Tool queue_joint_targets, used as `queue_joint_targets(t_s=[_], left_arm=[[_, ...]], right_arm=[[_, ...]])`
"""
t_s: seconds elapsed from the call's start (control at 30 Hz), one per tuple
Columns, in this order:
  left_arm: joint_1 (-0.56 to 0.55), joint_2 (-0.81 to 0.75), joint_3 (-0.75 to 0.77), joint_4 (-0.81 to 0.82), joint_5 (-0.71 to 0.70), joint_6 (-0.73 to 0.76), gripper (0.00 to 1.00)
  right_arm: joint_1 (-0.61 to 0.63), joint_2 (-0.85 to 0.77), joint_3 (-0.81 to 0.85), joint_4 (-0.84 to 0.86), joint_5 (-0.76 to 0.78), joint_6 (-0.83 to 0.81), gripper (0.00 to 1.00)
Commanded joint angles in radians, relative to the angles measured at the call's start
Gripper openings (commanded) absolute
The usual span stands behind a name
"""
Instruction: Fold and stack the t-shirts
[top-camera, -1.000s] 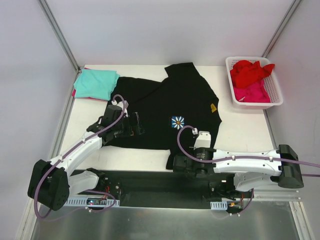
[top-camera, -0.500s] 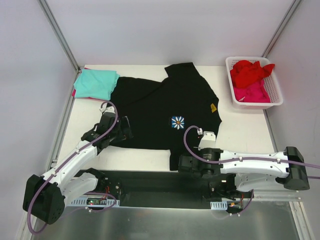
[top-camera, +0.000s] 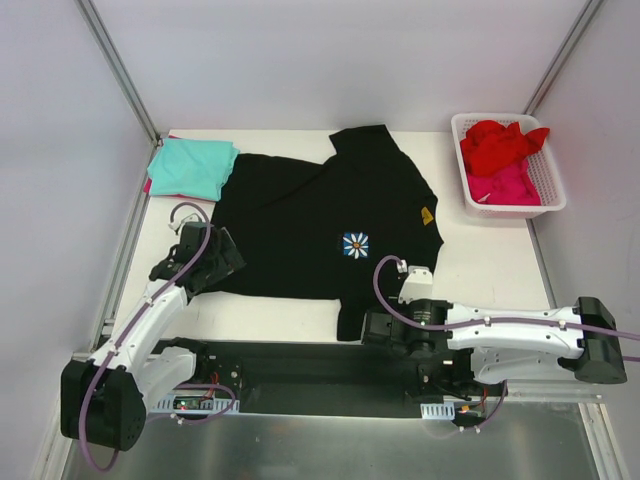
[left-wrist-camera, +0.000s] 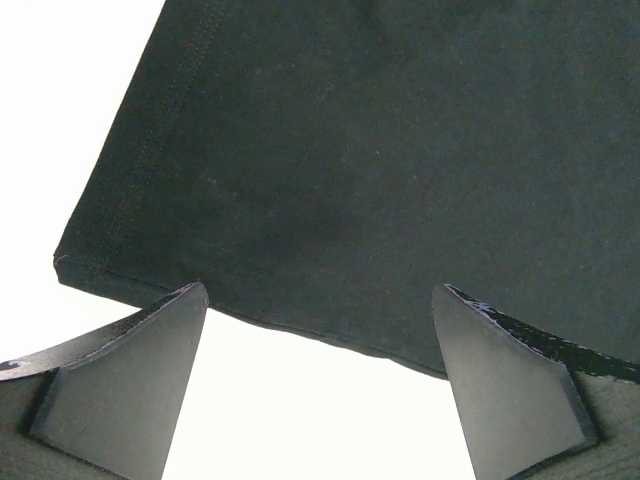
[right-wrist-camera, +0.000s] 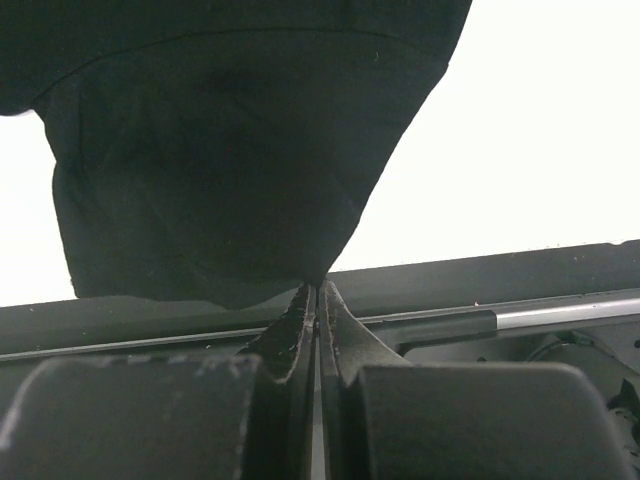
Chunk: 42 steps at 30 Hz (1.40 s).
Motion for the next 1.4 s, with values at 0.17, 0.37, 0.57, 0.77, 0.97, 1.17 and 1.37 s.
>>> queue_joint_targets(t_s=[0.17,0.37,0.57,0.77,0.97,1.17,1.37], left_arm=[[0.034,0.031,0.046,-0.106,-0.035,-0.049,0.99],[0.087,0.047,0.063,-0.156,-0.047,-0.032,0.99],[0.125,0.096,0.117,-0.189,0.013,0.022,0.96],[0.136,0.167,0.152,-0.229,0.089,0.031,0.96],[0.143,0.158,0.128,-0.255,0.111,0.016,0.96],[0.182,0.136,0.166,-0.323,0.077,0.063,0.95],[0.238,0.153,0.180,-0.340,0.111,0.088,0.95]], right_arm=[[-0.007,0.001,-0.051,0.129,-0.036,-0.085,0.01],[-0.007,-0.016,-0.088,0.197,-0.046,-0.110,0.01],[-0.007,-0.028,-0.112,0.260,-0.052,-0.138,0.01],[-0.010,-0.041,-0.151,0.321,-0.069,-0.158,0.01],[-0.028,-0.105,-0.191,0.328,-0.070,-0.162,0.01],[-0.028,-0.117,-0.195,0.327,-0.070,-0.159,0.01],[-0.033,-0.110,-0.188,0.331,-0.072,-0.165,0.01]])
